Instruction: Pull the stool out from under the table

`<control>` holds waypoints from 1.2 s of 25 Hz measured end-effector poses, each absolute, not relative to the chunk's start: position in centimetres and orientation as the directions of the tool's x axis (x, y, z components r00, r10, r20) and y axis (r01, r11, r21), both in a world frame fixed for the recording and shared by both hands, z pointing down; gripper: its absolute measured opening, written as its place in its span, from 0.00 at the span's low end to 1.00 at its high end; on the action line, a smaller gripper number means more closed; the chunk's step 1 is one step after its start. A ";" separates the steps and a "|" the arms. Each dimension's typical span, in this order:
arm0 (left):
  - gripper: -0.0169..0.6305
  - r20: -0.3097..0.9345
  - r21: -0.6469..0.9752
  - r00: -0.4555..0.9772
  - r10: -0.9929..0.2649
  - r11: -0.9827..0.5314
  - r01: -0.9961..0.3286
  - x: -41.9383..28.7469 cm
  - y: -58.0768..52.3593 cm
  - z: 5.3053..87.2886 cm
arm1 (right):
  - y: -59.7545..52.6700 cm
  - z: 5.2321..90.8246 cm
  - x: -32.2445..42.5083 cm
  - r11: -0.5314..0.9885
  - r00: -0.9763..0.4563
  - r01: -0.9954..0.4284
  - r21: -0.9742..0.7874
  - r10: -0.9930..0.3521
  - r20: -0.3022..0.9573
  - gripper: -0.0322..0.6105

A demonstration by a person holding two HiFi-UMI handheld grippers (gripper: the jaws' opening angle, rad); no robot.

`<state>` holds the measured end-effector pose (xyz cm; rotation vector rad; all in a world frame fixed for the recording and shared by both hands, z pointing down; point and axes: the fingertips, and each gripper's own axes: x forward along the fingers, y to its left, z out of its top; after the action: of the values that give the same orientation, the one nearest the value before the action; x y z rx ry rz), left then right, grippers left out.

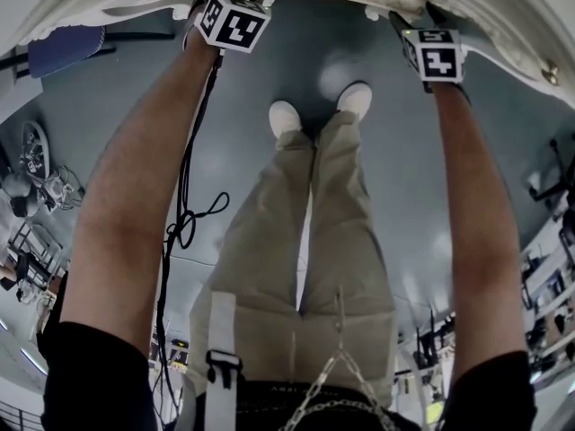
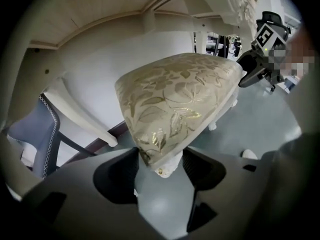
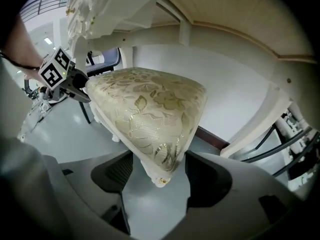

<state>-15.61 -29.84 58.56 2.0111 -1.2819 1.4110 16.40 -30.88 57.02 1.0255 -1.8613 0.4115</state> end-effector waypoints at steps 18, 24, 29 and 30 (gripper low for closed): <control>0.44 0.873 -0.159 0.085 -0.479 -0.446 -0.881 -15.0 -27.5 58.2 | -28.2 57.4 16.1 0.490 -0.118 -0.859 0.150 -0.474 0.872 0.51; 0.44 0.878 -0.142 0.099 -0.468 -0.454 -0.880 -15.0 -25.4 58.4 | -25.7 57.3 16.1 0.481 -0.109 -0.865 0.143 -0.459 0.882 0.51; 0.44 0.887 -0.131 0.104 -0.450 -0.461 -0.878 -14.8 -22.8 58.4 | -23.3 57.4 16.4 0.482 -0.102 -0.865 0.140 -0.442 0.891 0.51; 0.44 0.889 -0.129 0.104 -0.446 -0.462 -0.877 -14.8 -22.3 58.4 | -22.8 57.5 16.5 0.482 -0.098 -0.865 0.140 -0.437 0.894 0.51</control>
<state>-14.78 -22.30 58.40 1.9534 -1.2888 1.3223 16.51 -22.78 57.46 1.1166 -1.7203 0.5317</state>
